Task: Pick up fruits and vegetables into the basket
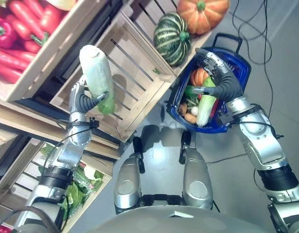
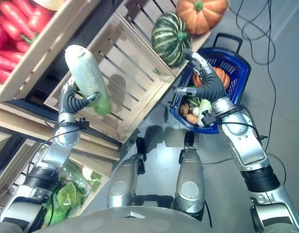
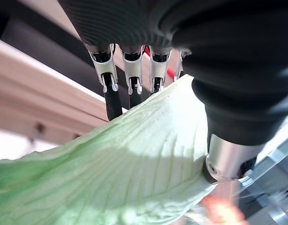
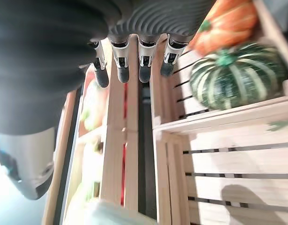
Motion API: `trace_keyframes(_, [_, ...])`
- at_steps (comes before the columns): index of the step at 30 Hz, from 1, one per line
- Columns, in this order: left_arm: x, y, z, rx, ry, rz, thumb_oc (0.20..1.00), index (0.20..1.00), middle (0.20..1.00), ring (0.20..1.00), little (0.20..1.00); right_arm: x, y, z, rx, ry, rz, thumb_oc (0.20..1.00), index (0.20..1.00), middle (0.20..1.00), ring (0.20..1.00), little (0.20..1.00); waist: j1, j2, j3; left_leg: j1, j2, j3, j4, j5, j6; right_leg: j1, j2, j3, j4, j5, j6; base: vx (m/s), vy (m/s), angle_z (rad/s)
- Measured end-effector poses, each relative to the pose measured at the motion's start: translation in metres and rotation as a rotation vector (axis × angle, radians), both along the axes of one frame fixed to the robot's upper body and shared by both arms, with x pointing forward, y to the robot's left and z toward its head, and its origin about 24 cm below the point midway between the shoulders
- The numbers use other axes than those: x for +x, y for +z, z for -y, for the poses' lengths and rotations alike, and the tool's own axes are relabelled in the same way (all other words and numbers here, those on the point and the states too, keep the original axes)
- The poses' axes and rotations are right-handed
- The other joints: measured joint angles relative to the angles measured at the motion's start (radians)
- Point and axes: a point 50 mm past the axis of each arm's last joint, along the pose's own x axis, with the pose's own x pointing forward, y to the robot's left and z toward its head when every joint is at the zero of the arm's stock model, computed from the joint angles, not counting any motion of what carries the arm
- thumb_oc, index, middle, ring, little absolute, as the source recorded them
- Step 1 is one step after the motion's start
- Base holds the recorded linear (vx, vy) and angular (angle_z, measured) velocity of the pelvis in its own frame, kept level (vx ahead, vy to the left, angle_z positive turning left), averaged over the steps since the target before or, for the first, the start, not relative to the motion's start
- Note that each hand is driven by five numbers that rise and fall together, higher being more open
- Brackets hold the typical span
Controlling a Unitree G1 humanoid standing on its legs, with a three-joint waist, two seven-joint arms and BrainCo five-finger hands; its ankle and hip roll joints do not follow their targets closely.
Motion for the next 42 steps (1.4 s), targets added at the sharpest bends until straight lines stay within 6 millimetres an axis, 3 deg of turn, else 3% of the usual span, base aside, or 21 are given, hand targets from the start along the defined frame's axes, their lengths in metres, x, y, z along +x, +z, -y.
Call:
trace_keyframes(4, [-0.001, 0.0, 0.005, -0.086, -0.097, -0.048, 0.2, 0.2, 0.2, 0.2, 0.2, 0.0, 0.002, -0.004, -0.031, 0.021, -0.016, 1.0, 1.0, 1.0, 1.0, 1.0, 0.015, -0.031, -0.063, 0.042, 0.0, -0.006, -0.014, -0.006, 0.0, 0.054, 0.003, -0.001, -0.027, -0.002, 0.007, 0.11, -0.046, 0.08])
trace_keyframes(11, [-0.009, -0.016, 0.007, -0.099, -0.157, -0.141, 0.2, 0.2, 0.2, 0.2, 0.2, 0.001, -0.005, -0.027, -0.088, 0.12, -0.113, 1.0, 1.0, 1.0, 1.0, 1.0, 0.033, -0.035, -0.139, 0.102, -0.002, -0.01, -0.036, -0.013, 0.007, 0.13, 0.006, -0.001, -0.074, 0.004, 0.018, 0.08, -0.02, 0.03])
trace_keyframes(18, [-0.01, -0.02, 0.011, 0.118, -0.142, -0.154, 0.2, 0.2, 0.2, 0.2, 0.2, 0.0, -0.019, -0.046, -0.092, 0.19, -0.223, 1.0, 1.0, 1.0, 1.0, 1.0, 0.051, -0.043, -0.176, 0.12, -0.003, -0.019, -0.05, -0.006, 0.005, 0.166, 0.007, -0.003, -0.112, 0.015, 0.024, 0.02, -0.001, 0.04])
trace_keyframes(30, [-0.015, -0.031, 0.027, 0.466, -0.142, -0.112, 0.2, 0.2, 0.2, 0.2, 0.2, -0.005, -0.016, -0.08, 0.0, 0.32, -0.255, 1.0, 1.0, 1.0, 1.0, 1.0, 0.066, -0.062, -0.201, 0.168, -0.003, -0.013, -0.082, -0.006, 0.007, 0.219, 0.01, -0.003, -0.154, 0.022, 0.031, 0.0, 0.0, 0.0])
trace_keyframes(42, [-0.017, -0.049, 0.029, 0.569, -0.112, -0.146, 0.2, 0.2, 0.2, 0.2, 0.2, -0.002, -0.043, -0.092, 0.104, 0.337, -0.416, 1.0, 1.0, 1.0, 1.0, 1.0, 0.066, -0.069, -0.247, 0.182, -0.003, -0.009, -0.098, -0.002, 0.009, 0.24, 0.008, -0.01, -0.177, 0.028, 0.036, 0.0, 0.0, 0.01])
